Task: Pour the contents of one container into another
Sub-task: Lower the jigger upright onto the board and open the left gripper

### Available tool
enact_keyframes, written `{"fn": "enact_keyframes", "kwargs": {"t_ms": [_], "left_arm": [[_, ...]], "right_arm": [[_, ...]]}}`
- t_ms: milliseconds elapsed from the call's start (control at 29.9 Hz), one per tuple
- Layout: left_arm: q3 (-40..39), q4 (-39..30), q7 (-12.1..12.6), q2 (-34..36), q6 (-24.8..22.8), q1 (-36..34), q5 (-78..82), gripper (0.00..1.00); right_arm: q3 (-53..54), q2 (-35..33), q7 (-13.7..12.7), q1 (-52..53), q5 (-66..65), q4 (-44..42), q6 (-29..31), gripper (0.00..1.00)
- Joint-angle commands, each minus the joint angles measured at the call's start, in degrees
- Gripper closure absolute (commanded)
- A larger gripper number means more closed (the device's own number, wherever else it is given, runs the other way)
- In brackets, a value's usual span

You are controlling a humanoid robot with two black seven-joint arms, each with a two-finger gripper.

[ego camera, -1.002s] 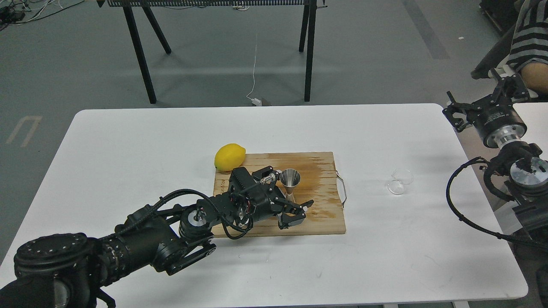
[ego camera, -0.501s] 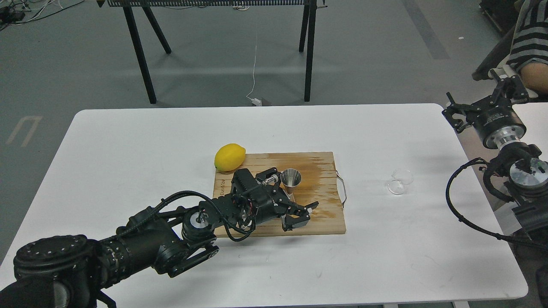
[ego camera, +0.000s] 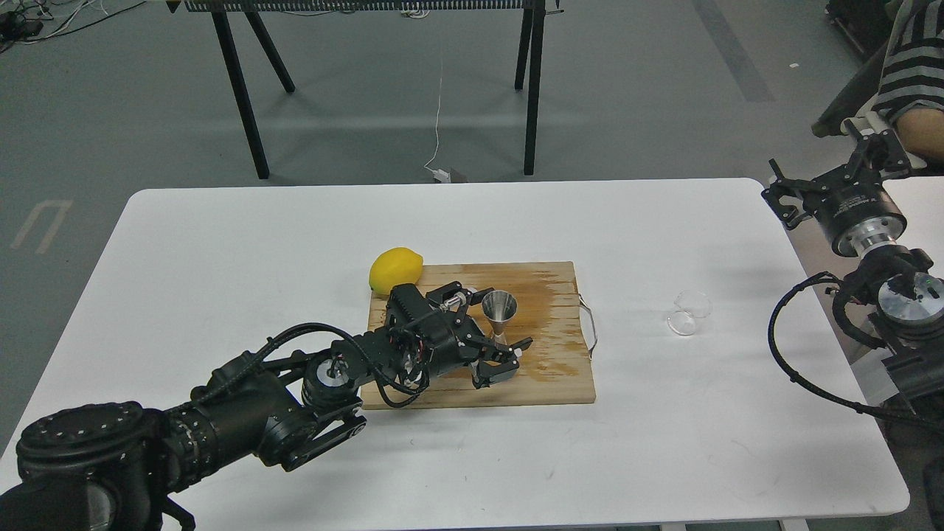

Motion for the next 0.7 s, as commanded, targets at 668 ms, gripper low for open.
{"fn": "enact_keyframes", "kwargs": {"t_ms": [668], "left_arm": [[-4.7,-13.6,-0.7,18.0,2.3,3.7,0.0,0.01]], "right_arm": [[0.0,-0.1,0.0,0.1,0.0,0.1,0.1,0.00]]}}
